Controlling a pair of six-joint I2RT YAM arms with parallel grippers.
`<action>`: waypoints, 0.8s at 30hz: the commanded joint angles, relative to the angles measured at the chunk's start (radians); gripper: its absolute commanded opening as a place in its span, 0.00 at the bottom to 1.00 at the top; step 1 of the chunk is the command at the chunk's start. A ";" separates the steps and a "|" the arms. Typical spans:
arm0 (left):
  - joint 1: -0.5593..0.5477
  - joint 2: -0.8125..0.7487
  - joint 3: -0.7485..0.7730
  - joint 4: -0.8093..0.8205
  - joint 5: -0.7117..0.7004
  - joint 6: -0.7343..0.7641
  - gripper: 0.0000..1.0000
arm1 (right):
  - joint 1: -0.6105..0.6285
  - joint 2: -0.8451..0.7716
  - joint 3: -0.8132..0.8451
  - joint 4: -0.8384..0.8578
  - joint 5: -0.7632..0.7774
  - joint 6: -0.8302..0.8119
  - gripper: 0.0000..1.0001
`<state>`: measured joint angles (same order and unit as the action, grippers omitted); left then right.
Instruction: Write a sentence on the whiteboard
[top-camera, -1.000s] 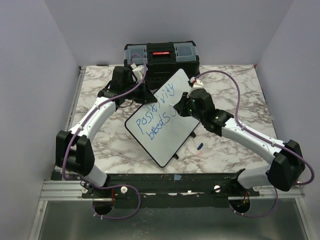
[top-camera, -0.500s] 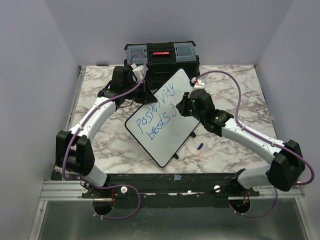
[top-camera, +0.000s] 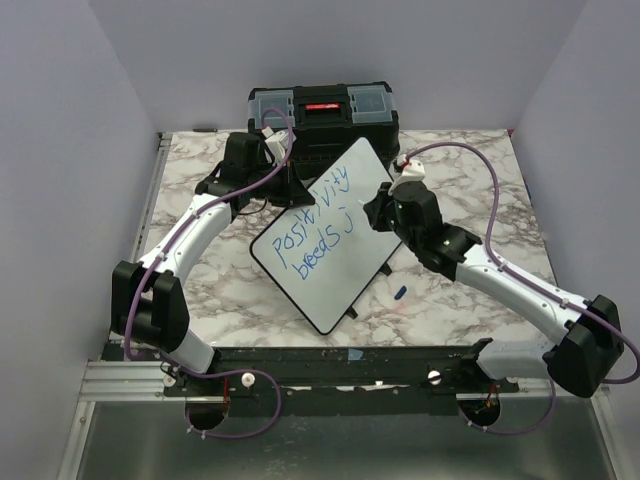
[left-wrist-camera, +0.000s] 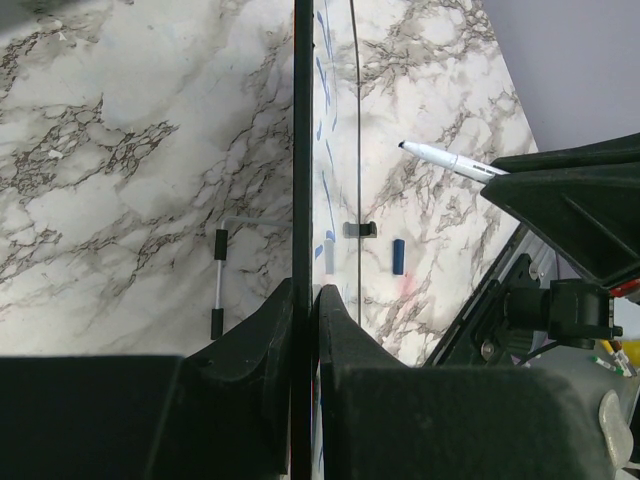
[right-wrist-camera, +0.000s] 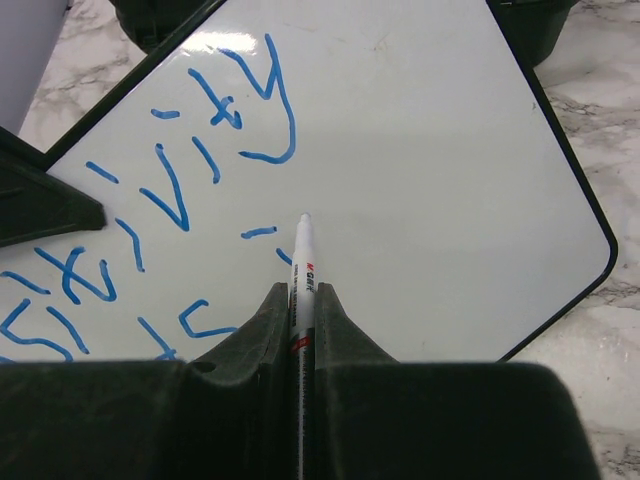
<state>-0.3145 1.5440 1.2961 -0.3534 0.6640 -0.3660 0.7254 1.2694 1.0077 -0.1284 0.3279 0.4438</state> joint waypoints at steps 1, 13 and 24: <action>-0.014 -0.009 0.001 -0.015 -0.019 0.087 0.00 | 0.005 -0.004 -0.021 -0.016 0.048 -0.016 0.01; -0.014 -0.014 0.000 -0.017 -0.020 0.087 0.00 | 0.004 0.065 0.010 -0.014 0.024 -0.023 0.01; -0.014 -0.013 -0.001 -0.018 -0.021 0.091 0.00 | 0.003 0.105 0.032 -0.004 -0.005 -0.030 0.01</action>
<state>-0.3145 1.5440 1.2961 -0.3534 0.6640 -0.3660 0.7254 1.3552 1.0107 -0.1295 0.3355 0.4252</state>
